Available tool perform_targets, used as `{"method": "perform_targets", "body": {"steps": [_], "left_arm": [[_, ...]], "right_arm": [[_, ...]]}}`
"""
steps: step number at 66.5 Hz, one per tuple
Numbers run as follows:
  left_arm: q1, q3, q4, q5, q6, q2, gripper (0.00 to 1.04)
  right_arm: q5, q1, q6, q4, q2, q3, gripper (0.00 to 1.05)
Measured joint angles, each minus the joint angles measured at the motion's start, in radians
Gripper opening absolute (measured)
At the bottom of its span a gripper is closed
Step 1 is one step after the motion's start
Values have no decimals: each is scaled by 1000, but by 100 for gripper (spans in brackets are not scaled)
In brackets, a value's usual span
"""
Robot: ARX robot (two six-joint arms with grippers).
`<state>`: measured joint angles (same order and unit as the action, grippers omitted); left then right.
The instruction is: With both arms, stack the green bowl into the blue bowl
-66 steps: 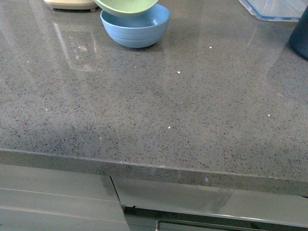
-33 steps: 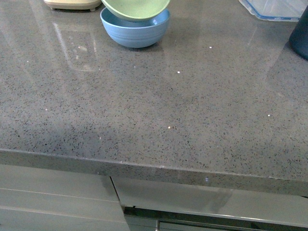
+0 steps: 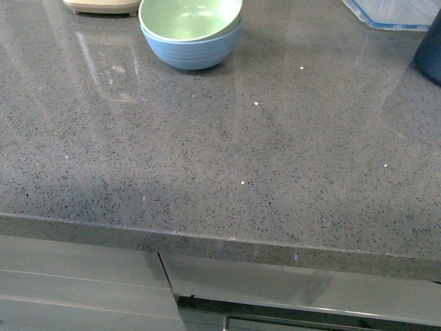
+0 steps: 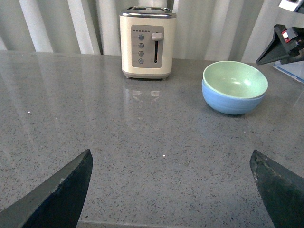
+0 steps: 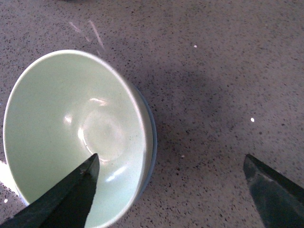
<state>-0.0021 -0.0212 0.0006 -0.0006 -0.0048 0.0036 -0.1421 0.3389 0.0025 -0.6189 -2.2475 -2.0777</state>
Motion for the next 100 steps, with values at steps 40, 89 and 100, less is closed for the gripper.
{"method": "perform_targets", "body": {"steps": [40, 89, 100], "left_arm": [[0, 0, 0, 0, 0, 0, 98], [0, 0, 0, 0, 0, 0, 98], [0, 0, 0, -2, 0, 0, 98]], "right_arm": [[52, -211, 114, 186, 769, 939, 95], [104, -493, 90, 43, 1384, 1495, 95], [5, -488, 27, 743, 1554, 1816, 72]]}}
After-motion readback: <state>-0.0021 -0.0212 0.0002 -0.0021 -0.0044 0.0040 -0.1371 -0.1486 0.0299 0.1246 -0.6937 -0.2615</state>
